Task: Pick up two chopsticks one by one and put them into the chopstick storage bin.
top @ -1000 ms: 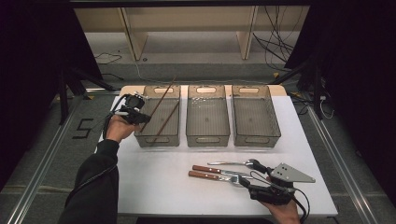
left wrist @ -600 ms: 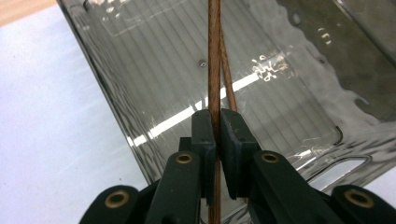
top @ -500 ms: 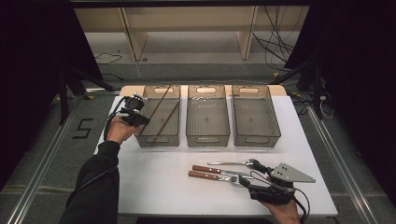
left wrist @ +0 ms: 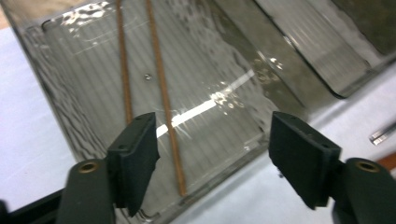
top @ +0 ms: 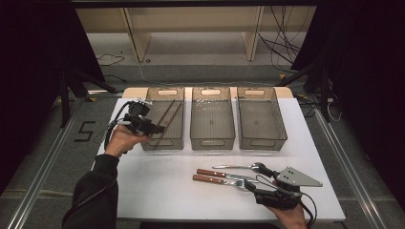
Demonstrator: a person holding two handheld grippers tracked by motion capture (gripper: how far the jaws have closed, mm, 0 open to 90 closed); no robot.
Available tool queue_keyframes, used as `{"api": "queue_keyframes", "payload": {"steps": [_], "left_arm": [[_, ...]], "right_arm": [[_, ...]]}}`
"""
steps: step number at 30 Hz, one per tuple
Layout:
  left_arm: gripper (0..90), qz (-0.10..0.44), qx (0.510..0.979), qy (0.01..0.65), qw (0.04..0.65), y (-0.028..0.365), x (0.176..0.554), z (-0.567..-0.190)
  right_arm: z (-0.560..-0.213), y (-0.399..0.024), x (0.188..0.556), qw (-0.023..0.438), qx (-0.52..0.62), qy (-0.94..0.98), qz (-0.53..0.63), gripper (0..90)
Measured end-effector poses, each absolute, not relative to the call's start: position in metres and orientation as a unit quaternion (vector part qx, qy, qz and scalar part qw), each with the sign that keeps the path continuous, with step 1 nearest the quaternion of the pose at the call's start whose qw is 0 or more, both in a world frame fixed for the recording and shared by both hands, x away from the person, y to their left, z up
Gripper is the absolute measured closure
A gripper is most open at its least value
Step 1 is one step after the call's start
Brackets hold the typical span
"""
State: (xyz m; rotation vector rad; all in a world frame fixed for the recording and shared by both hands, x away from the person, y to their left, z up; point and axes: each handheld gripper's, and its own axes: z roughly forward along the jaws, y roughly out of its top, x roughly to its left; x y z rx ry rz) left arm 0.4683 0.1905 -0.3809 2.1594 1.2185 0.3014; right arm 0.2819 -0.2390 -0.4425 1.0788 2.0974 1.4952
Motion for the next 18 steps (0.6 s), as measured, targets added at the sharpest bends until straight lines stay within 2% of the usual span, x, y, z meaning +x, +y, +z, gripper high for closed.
{"api": "queue_keyframes", "payload": {"steps": [7, 18], "left_arm": [[23.8, 0.121, 0.821, 0.44, 0.342, 0.183, 0.446, -0.383], [22.4, 0.136, 0.808, 0.422, 0.388, 0.176, 0.423, -0.388]], "right_arm": [[-0.442, -0.239, 0.282, 0.174, 0.381, 0.739, 0.527, 26.9], [-0.442, -0.239, 0.282, 0.174, 0.38, 0.739, 0.528, 26.9]]}}
